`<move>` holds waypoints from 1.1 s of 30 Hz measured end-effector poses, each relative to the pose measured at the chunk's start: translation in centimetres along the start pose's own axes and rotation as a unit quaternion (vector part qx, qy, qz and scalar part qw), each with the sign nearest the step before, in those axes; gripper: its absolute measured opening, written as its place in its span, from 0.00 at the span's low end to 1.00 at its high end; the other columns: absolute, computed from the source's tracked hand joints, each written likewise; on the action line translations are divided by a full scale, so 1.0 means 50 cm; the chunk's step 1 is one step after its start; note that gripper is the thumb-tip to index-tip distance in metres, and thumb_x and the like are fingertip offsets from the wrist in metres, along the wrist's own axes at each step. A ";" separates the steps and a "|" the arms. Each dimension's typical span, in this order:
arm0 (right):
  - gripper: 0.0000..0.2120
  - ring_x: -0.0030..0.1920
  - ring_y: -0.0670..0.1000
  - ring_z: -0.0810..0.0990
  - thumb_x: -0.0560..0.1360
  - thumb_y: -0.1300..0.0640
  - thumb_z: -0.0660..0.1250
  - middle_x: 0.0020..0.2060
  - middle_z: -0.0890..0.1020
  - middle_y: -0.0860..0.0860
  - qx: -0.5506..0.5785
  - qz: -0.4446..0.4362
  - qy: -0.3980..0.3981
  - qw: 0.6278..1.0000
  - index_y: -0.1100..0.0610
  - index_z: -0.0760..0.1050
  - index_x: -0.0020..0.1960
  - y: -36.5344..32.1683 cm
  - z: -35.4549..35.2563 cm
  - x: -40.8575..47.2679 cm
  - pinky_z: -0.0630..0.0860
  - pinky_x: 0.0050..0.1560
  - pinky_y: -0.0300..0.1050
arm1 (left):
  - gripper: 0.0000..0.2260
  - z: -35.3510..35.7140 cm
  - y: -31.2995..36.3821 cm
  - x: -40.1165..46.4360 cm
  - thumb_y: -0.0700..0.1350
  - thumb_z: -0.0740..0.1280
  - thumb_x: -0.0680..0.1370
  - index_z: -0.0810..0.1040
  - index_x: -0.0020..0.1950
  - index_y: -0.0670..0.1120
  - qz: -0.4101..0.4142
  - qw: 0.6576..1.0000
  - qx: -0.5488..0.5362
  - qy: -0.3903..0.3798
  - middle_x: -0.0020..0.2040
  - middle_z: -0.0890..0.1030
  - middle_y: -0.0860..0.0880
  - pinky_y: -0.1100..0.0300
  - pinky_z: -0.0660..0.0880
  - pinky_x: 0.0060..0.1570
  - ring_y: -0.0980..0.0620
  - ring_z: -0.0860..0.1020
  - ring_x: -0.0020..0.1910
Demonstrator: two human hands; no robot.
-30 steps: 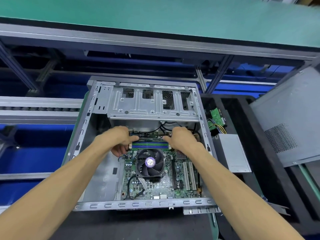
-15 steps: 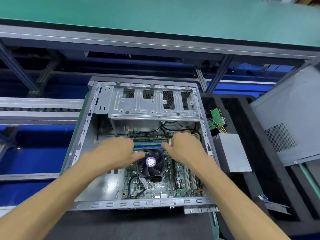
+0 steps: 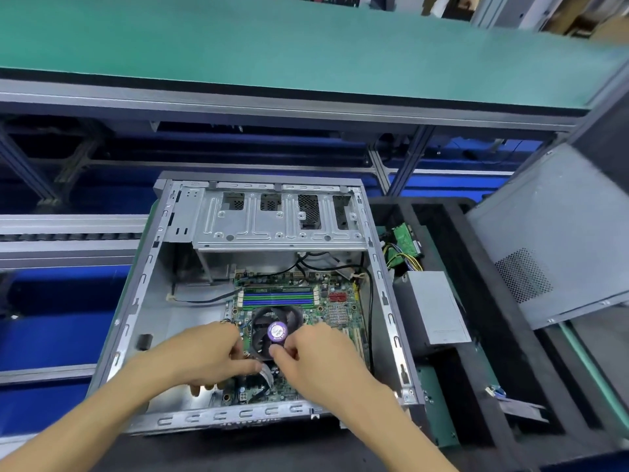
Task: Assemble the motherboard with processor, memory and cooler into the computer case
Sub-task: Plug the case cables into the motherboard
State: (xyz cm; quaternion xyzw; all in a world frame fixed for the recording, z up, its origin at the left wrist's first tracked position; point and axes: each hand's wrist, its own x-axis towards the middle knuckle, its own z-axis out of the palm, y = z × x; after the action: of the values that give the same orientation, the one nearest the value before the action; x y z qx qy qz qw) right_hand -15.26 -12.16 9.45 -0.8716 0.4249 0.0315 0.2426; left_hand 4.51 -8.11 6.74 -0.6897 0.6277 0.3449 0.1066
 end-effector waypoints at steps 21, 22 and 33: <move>0.21 0.25 0.41 0.76 0.81 0.44 0.62 0.27 0.82 0.46 0.303 0.074 -0.025 0.950 0.51 0.82 0.34 0.025 -0.021 0.003 0.77 0.35 0.39 | 0.20 0.011 -0.007 0.020 0.60 0.74 0.71 0.74 0.34 0.45 -0.030 0.985 -0.162 -0.045 0.29 0.83 0.45 0.62 0.74 0.24 0.52 0.78 0.24; 0.21 0.25 0.41 0.76 0.81 0.44 0.62 0.27 0.82 0.46 0.310 0.075 -0.024 0.947 0.51 0.83 0.35 0.027 -0.020 0.002 0.74 0.31 0.35 | 0.20 0.011 -0.008 0.021 0.60 0.74 0.71 0.75 0.34 0.45 -0.029 0.985 -0.164 -0.049 0.30 0.83 0.45 0.61 0.75 0.25 0.51 0.79 0.24; 0.21 0.24 0.41 0.75 0.81 0.44 0.62 0.27 0.82 0.46 0.289 0.076 -0.011 0.954 0.50 0.82 0.34 0.025 -0.016 -0.009 0.80 0.38 0.42 | 0.35 -0.004 -0.021 -0.012 0.80 0.62 0.61 0.78 0.38 0.47 -0.020 0.993 -0.111 0.045 0.32 0.83 0.51 0.58 0.78 0.30 0.56 0.78 0.26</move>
State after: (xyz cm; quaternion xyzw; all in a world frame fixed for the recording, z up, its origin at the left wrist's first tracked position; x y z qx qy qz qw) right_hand -16.62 -12.84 9.78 -0.7293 0.4778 -0.0649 0.4853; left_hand 5.59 -7.56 6.93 -0.7244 0.5758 0.3791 0.0075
